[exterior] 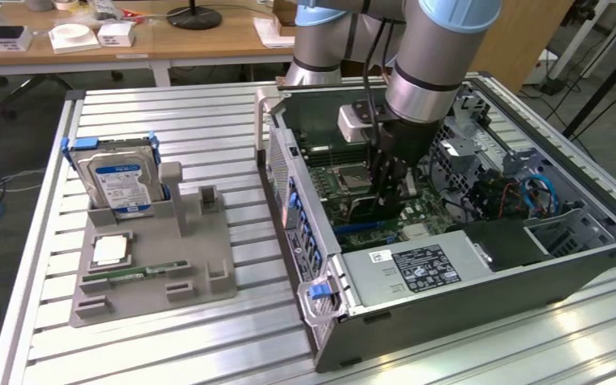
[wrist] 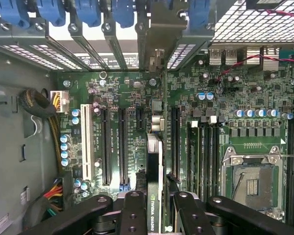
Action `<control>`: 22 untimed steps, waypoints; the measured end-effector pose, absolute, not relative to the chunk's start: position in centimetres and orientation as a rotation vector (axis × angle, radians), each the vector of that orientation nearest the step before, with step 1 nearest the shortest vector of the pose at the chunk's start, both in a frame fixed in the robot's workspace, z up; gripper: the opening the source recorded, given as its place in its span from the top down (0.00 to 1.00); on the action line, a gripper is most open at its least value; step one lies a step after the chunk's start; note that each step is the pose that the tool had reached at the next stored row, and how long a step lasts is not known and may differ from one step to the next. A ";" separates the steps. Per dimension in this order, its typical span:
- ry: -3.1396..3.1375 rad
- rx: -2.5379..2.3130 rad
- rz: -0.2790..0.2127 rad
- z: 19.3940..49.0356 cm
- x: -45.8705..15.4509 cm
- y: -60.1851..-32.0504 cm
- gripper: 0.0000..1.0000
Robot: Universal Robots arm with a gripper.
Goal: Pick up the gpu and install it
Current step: 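Insert the gpu into the slot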
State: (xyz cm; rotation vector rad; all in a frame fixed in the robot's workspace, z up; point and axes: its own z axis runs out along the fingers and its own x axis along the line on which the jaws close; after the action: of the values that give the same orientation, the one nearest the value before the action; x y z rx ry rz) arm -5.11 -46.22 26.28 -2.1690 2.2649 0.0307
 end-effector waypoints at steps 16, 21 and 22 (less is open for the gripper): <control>2.262 -2.166 0.039 25.4 -5.1 -46.2 0.74; 2.261 -2.166 0.039 25.2 -5.3 -46.2 0.74; 2.261 -2.166 0.039 25.2 -5.3 -46.2 0.74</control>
State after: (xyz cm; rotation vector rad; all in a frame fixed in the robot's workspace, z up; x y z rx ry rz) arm -5.26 -46.21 25.16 -2.1657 2.2607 0.0393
